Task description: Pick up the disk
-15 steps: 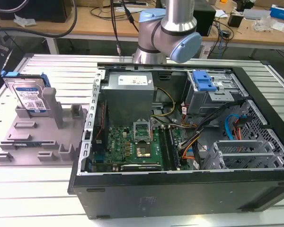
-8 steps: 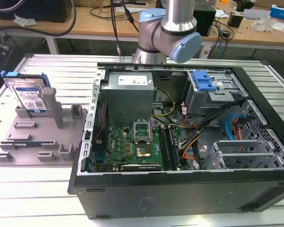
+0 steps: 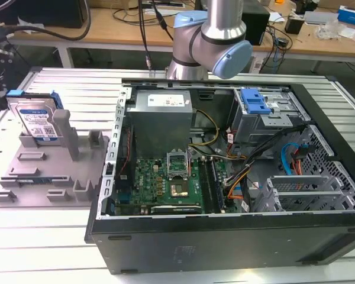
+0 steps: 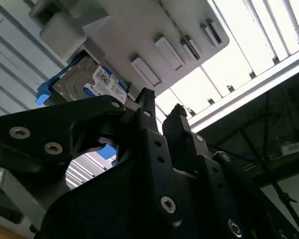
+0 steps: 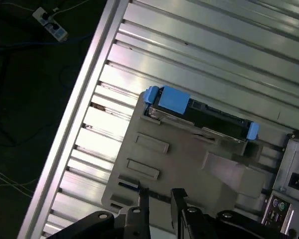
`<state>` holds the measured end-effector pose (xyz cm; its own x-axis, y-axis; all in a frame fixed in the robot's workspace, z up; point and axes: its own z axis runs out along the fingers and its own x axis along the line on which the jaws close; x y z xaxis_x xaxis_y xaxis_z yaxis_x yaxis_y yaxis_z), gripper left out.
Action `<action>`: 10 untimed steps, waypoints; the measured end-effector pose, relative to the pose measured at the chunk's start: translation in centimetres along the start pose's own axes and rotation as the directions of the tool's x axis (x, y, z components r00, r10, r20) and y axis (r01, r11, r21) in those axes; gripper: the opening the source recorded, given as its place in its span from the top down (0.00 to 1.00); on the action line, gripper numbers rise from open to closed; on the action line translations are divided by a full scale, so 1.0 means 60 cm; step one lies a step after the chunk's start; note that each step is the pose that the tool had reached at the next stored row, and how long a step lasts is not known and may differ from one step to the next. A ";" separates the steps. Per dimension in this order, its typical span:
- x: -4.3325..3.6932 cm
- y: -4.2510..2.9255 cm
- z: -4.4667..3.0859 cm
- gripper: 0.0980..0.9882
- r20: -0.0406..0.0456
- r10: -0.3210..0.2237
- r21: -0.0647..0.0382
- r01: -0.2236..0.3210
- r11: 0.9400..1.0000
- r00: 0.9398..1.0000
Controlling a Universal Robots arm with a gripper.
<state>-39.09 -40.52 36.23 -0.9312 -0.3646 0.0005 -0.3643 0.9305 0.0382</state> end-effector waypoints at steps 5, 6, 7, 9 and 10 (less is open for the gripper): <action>-0.004 -0.001 0.000 0.57 -0.003 -0.074 0.000 0.074 0.997 0.997; -0.004 -0.002 0.000 0.57 -0.003 -0.088 0.000 0.088 0.996 0.996; -0.005 -0.002 0.001 0.57 -0.004 -0.108 0.000 0.108 0.994 0.994; -0.005 -0.002 0.001 0.57 -0.006 -0.157 0.000 0.157 0.988 0.988; -0.005 -0.002 0.001 0.57 -0.007 -0.176 0.000 0.176 0.984 0.984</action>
<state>-38.77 -40.52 36.18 -0.8525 -0.5227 0.0010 -0.5223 0.8519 0.0375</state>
